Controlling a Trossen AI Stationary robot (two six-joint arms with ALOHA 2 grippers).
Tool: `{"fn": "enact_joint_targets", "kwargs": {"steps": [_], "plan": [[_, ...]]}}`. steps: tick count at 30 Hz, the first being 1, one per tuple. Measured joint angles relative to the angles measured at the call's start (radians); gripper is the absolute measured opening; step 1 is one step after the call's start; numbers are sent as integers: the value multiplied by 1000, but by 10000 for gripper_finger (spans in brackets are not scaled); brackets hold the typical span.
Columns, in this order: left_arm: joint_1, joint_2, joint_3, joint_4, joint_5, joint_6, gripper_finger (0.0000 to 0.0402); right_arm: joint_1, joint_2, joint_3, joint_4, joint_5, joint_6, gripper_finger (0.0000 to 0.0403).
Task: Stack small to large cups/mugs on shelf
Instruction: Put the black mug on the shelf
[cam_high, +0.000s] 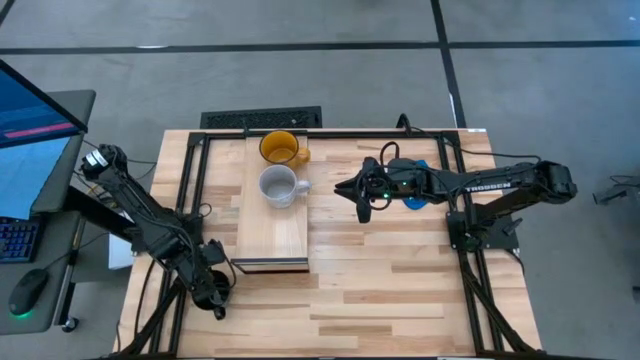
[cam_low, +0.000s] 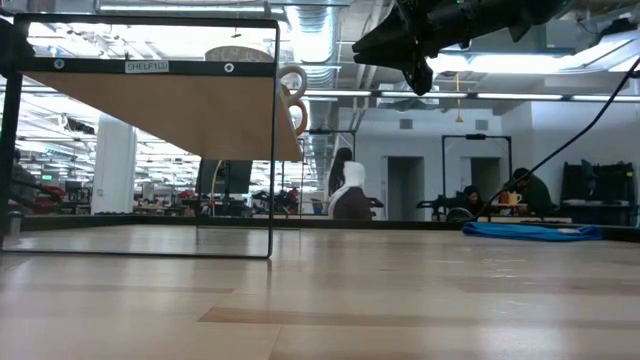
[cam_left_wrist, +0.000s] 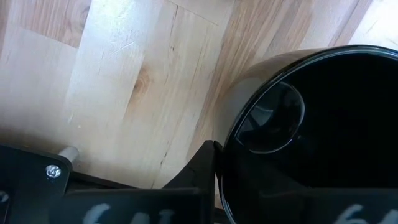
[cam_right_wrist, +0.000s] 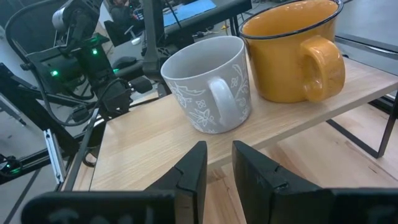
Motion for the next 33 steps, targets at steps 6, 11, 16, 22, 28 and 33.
{"fn": "enact_joint_targets", "kwargs": {"steps": [6, 11, 16, 22, 28, 33], "plan": [[0, 0, 0, 1, 1, 0, 18, 0, 0, 0, 0, 0, 0, 97], [0, 0, 0, 1, 1, 0, 16, 0, 0, 0, 0, 0, 0, 97], [0, 0, 0, 1, 2, 0, 12, 0, 0, 0, 0, 0, 0, 97], [0, 0, 0, 1, 2, 0, 19, 0, 0, 0, 0, 0, 0, 97], [0, 0, 0, 1, 2, 0, 14, 0, 0, 0, 0, 0, 0, 97], [0, 0, 0, 1, 2, 0, 18, 0, 0, 0, 0, 0, 0, 97]]}}
